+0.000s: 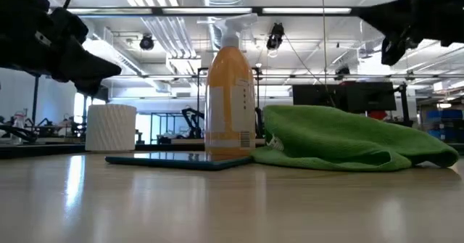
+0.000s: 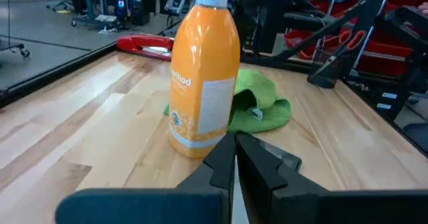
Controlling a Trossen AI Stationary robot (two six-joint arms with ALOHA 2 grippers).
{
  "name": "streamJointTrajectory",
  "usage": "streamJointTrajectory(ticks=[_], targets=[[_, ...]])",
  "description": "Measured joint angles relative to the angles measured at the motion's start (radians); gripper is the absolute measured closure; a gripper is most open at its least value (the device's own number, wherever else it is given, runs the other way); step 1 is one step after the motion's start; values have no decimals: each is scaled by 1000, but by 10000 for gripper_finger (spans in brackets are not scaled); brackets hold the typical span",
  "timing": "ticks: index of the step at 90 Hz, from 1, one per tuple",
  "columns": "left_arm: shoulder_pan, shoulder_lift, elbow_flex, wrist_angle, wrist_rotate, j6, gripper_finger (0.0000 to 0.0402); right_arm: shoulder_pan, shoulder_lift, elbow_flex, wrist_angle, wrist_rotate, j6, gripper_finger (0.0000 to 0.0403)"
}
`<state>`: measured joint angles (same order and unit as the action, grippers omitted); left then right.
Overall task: Apply microfiber cloth
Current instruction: Return to Home Position
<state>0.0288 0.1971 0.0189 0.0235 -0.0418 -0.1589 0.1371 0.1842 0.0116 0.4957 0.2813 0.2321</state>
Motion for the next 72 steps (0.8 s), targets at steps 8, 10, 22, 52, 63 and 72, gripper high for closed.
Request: streamJointTrajectory(ticks=[8,10,22,52,63,72], targets=[[0,10,0,0,0,0,402,0,-58,0,-1,0,0,403],[0,12,0,0,0,0,402,0,-72,0,0,0,0,403],[0,24,0,0,0,0,402,0,-164,0,0,0,0,403],[0,42,1,1,0,0,402,0,-185,-1,25,1,-16,403],[0,45,1,0,0,0,402,0,-184,-1,-140,-63,9,403],[0,49,1,-2,0,0,402,0,-184,-1,-337,-120,11,403]])
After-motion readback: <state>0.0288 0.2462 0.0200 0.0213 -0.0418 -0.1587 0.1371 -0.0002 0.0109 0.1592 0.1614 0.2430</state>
